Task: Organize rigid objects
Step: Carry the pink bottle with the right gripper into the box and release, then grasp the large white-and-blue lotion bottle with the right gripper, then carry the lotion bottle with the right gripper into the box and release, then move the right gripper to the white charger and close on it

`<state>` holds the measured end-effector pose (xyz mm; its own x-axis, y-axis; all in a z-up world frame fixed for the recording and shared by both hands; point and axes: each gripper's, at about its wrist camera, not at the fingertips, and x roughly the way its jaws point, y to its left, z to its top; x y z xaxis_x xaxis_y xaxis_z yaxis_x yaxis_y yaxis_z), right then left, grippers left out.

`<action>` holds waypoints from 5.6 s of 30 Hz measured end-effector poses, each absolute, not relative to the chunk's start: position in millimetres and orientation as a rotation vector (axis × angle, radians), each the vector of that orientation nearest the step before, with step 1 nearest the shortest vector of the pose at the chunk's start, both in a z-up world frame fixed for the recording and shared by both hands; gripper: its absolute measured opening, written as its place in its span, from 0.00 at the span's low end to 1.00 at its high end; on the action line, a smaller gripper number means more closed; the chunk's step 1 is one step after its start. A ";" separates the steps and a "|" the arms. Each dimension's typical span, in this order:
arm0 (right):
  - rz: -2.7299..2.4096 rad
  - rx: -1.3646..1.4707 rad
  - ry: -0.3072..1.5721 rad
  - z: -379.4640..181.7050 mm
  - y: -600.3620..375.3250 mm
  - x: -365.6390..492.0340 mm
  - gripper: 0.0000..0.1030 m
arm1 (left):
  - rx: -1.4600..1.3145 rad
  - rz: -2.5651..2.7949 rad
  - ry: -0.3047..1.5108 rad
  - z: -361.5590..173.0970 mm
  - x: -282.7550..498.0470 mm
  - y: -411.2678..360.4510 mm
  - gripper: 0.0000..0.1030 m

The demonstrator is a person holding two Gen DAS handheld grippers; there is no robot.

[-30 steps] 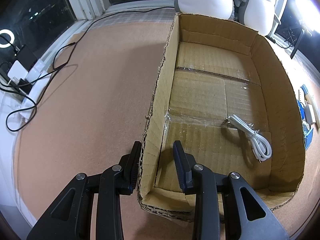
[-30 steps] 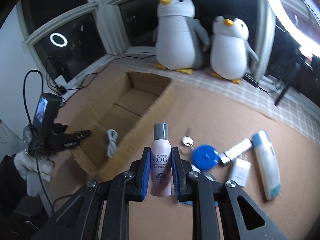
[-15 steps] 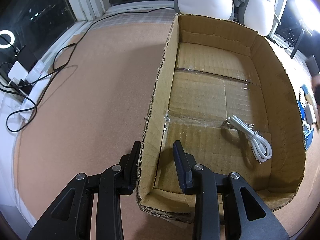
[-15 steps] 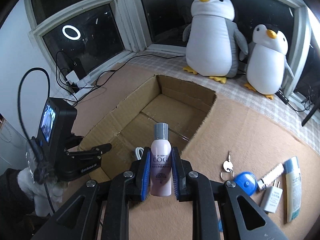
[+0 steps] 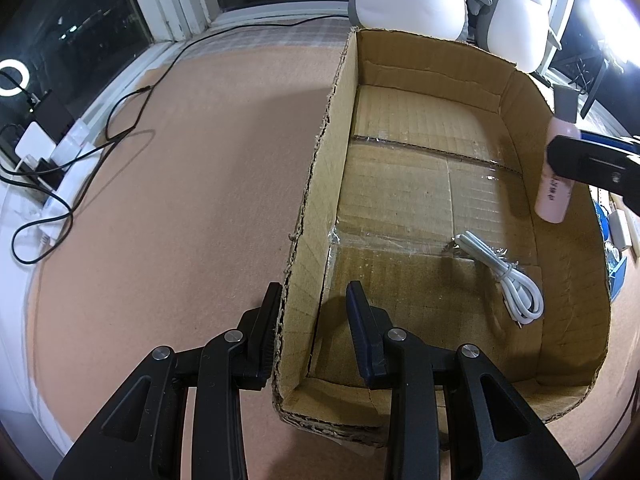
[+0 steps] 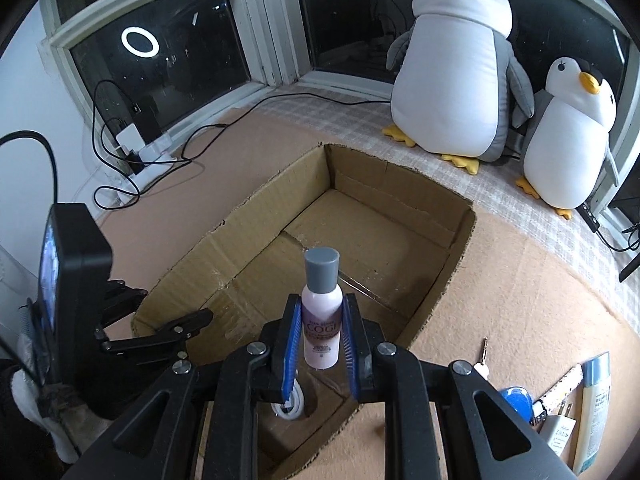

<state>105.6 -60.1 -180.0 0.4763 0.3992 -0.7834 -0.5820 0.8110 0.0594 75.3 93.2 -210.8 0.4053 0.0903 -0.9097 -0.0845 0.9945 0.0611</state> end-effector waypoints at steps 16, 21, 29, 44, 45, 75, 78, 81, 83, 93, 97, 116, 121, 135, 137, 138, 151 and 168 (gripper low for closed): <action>0.613 -0.203 0.825 -167.9 -63.4 98.3 0.59 | 0.018 0.113 1.145 -210.2 75.2 91.4 0.30; 0.595 -0.178 0.825 -164.7 -83.1 96.0 0.59 | 0.017 0.113 1.145 -209.8 75.4 92.1 0.30; 0.505 -0.108 0.795 -153.6 -160.1 89.8 0.59 | 0.017 0.115 1.144 -209.6 75.5 91.6 0.30; 0.180 -0.127 0.892 -188.5 -328.4 114.5 0.59 | 0.016 0.118 1.145 -209.9 74.7 92.5 0.30; 0.176 -0.119 0.913 -195.5 -336.2 119.5 0.59 | 0.016 0.118 1.145 -209.9 74.6 92.4 0.30; 0.225 -0.132 1.052 -242.5 -348.7 159.8 0.49 | 0.014 0.121 1.145 -210.1 74.7 92.9 0.30; 0.228 -0.129 1.053 -243.2 -349.2 160.3 0.48 | 0.014 0.121 1.145 -210.1 74.7 92.9 0.30; 0.223 -0.136 1.051 -243.8 -347.6 159.8 0.46 | 0.013 0.121 1.146 -210.1 74.8 92.8 0.30; 0.219 -0.137 1.048 -244.1 -346.6 159.6 0.45 | 0.014 0.121 1.145 -210.1 74.7 92.9 0.30; 0.206 -0.063 1.018 -238.5 -355.1 152.0 0.44 | 0.011 0.121 1.145 -210.3 74.6 93.6 0.30; 0.206 -0.062 1.008 -229.1 -352.3 145.3 0.44 | 0.010 0.121 1.145 -210.2 74.7 93.6 0.30; 0.455 -0.113 0.891 -150.3 -211.5 125.6 0.44 | -0.004 0.115 1.141 -210.6 75.0 96.2 0.30; 0.511 -0.135 0.889 -147.4 -166.1 129.0 0.44 | -0.009 0.112 1.140 -211.3 75.1 96.5 0.30; 0.550 -0.170 0.959 -172.0 -76.8 153.4 0.44 | -0.030 0.104 1.135 -212.1 75.5 98.0 0.30; 0.547 -0.162 0.971 -174.7 -73.0 157.6 0.44 | -0.033 0.103 1.135 -212.1 75.5 98.6 0.30; 0.540 -0.157 0.978 -176.4 -70.8 160.8 0.44 | -0.033 0.102 1.135 -212.1 75.3 98.9 0.30; 0.554 -0.077 0.947 -168.4 -71.9 173.1 0.59 | -0.026 0.104 1.134 -212.0 75.8 96.5 0.30; 0.481 -0.019 0.865 -147.4 -145.6 140.0 0.59 | -0.013 0.104 1.134 -211.2 76.2 96.0 0.30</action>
